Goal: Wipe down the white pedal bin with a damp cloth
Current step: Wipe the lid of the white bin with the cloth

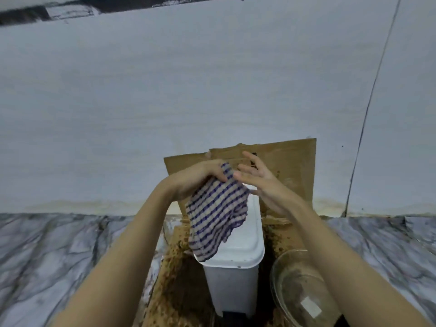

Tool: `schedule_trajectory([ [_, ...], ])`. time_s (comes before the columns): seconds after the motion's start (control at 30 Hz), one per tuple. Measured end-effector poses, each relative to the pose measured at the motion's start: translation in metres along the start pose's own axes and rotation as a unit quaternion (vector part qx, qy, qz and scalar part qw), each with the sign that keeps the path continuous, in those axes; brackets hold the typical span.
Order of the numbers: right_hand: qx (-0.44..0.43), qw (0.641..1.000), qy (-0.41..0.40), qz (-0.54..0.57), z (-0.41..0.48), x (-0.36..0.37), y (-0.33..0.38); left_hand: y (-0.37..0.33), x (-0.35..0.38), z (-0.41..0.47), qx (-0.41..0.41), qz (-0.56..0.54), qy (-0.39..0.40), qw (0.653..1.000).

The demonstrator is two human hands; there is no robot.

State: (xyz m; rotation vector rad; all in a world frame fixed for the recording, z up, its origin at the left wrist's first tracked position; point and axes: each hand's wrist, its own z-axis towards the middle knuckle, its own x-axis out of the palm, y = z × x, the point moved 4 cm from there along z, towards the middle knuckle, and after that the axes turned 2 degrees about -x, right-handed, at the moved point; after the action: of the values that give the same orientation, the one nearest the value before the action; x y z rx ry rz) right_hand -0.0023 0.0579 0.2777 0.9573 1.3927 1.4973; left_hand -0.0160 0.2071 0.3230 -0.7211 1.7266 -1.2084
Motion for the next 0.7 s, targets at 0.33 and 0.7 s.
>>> schedule_trajectory([
  [0.33, 0.036, 0.992, 0.021, -0.116, 0.011, -0.024, -0.012, 0.018, -0.002, 0.022, -0.001, 0.182, -0.007, 0.983],
  [0.7, 0.061, 0.98, 0.027, -0.188, 0.008, -0.028, -0.019, 0.028, -0.004, 0.027, 0.031, 0.039, -0.168, 0.985],
])
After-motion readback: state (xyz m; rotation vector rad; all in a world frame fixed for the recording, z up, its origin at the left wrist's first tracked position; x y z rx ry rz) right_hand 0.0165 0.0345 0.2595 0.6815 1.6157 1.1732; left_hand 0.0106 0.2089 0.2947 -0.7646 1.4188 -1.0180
